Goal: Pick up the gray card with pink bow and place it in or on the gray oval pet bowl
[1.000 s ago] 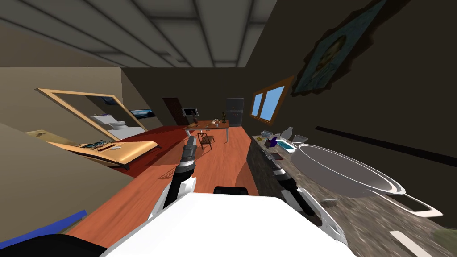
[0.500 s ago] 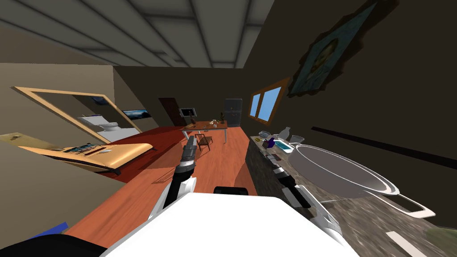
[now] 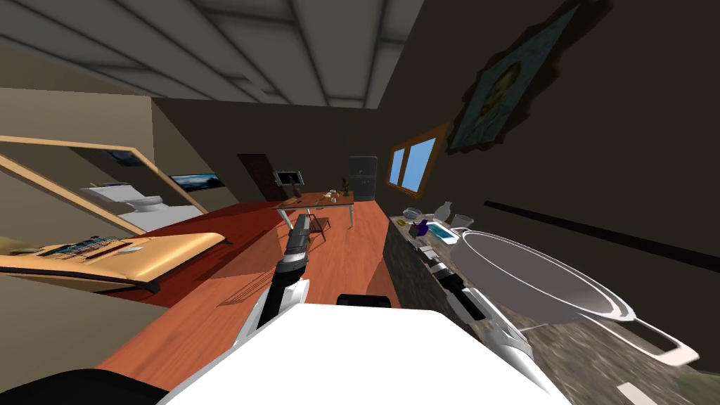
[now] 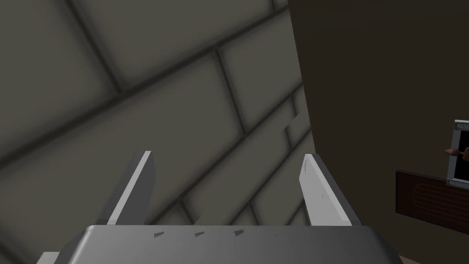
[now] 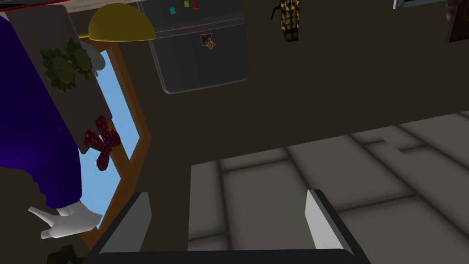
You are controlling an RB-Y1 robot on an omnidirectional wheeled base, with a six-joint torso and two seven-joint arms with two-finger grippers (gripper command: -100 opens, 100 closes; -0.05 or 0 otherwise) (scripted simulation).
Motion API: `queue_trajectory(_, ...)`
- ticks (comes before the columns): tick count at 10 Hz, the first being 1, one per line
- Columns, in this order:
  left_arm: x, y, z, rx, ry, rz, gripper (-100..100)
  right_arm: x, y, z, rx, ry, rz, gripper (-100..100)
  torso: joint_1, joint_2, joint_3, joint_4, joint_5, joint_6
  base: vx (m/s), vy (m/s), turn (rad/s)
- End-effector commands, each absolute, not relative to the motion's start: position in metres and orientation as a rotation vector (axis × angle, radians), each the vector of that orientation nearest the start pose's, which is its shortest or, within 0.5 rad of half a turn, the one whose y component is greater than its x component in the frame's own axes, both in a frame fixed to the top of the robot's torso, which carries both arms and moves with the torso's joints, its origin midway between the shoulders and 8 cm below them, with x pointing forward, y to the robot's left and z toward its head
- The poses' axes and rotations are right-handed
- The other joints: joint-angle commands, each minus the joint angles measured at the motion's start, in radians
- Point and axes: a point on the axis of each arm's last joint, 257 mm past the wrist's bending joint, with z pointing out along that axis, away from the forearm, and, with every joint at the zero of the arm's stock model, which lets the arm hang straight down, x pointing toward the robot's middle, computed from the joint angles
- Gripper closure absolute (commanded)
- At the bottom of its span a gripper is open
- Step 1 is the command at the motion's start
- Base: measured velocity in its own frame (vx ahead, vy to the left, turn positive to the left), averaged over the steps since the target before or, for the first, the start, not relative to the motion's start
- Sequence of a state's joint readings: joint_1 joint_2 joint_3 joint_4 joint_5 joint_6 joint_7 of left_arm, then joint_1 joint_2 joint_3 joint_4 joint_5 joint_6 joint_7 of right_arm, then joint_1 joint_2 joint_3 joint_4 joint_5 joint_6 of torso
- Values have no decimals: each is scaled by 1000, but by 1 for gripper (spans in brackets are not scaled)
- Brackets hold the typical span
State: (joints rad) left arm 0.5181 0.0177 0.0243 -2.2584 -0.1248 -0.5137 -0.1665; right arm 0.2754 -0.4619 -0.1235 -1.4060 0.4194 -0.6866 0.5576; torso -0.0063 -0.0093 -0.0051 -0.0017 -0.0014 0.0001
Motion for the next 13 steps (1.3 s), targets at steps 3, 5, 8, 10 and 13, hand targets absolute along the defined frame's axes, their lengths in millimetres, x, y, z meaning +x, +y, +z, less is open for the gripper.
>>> queue_trajectory(3, 346, 273, 10, -512, 751, -1035, 0, 431, -372, -273, -149, 1537, 228, -100, -2, 0, 0, 0, 0, 0, 144, -85, -71)
queue_trajectory(5, 346, 273, 10, -512, 751, -1035, 0, 432, -374, -290, -173, 1570, 194, -100, -2, 0, 0, 0, 0, 0, 152, -83, -69)
queue_trajectory(8, 346, 273, 10, -512, 751, -1035, 0, 432, -375, -295, -171, 1580, 193, 0, 0, 4, 2, 1, 0, 0, 78, -59, -15)
queue_trajectory(10, 346, 273, 10, -512, 751, -1035, 0, 432, -375, -295, -171, 1579, 193, 100, 4, 9, 5, 2, 1, 0, 3, -2, 0)
queue_trajectory(13, 346, 273, 10, -512, 751, -1036, 0, 433, -377, -295, -169, 1581, 186, 100, 4, 10, 5, 2, 0, -2, 1, -1, -8)
